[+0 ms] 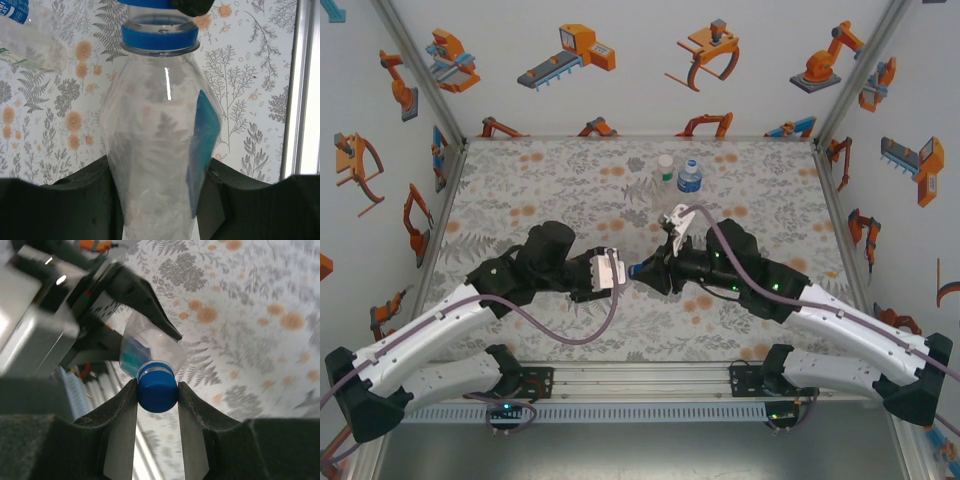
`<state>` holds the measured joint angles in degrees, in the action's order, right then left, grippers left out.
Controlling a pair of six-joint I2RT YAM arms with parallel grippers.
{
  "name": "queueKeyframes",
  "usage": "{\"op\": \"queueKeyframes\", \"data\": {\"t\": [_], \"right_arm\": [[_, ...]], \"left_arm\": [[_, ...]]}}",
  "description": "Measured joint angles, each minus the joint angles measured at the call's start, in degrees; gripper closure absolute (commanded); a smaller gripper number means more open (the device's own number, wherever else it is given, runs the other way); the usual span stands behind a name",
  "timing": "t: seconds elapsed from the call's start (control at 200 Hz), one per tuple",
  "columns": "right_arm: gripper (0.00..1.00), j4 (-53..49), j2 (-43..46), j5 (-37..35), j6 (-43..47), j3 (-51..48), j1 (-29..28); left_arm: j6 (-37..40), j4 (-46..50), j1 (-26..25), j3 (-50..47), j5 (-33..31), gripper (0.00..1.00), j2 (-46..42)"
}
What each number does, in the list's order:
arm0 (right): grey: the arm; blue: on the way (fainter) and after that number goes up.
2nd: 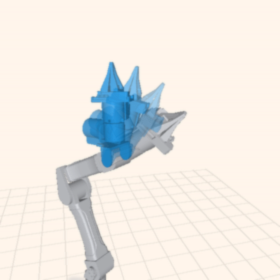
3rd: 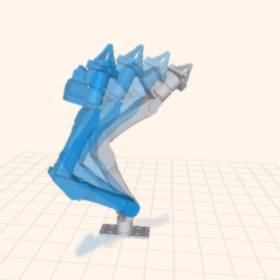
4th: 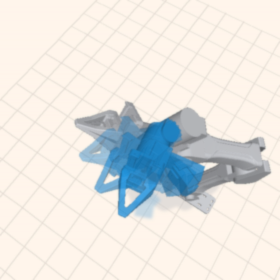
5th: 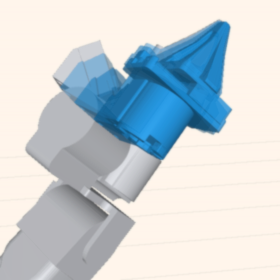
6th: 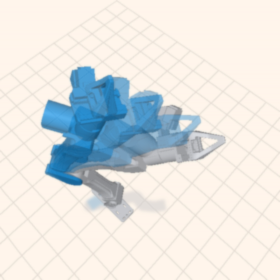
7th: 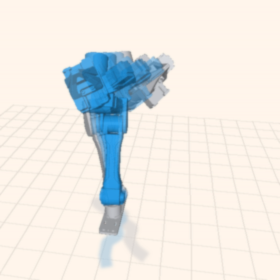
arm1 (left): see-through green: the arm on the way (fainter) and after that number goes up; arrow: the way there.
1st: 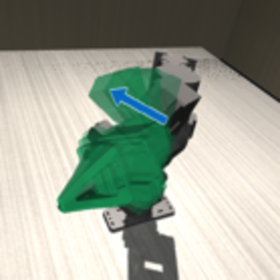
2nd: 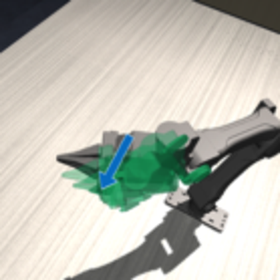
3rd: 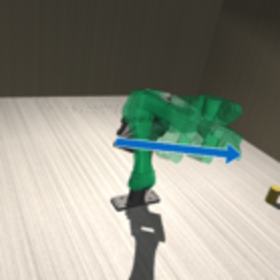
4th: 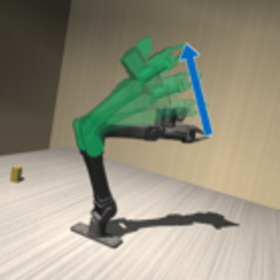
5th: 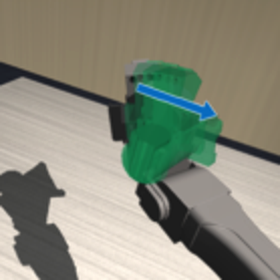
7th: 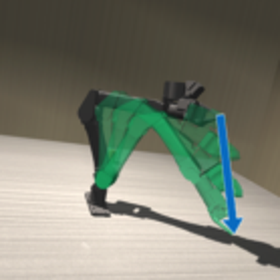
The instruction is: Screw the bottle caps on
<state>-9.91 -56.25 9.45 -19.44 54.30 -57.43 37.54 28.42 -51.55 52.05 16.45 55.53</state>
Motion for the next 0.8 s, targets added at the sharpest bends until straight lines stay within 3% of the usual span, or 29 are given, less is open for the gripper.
{"op": "queueKeyframes", "data": {"t": [0.255, 0.386, 0.536, 0.801], "right_arm": [[1.00, -5.6, -1.2, -9.2, -34.2, 0.6, 0.0], [1.00, -9.7, -2.9, -11.1, -45.2, 2.6, 0.0], [1.00, -12.2, -4.7, -12.1, -50.9, 4.4, 0.0], [0.67, -16.4, -6.8, -12.7, -50.8, 7.4, 0.0]], "left_arm": [[0.0, -0.7, 0.0, -0.1, -0.9, 1.00, 1.7], [0.1, -0.6, 0.1, -0.1, -1.0, 1.00, 2.0], [0.1, -0.5, 0.5, -0.3, -1.1, 1.00, 2.0], [0.1, -1.7, 0.6, -1.6, -0.8, 1.00, 1.9]]}}
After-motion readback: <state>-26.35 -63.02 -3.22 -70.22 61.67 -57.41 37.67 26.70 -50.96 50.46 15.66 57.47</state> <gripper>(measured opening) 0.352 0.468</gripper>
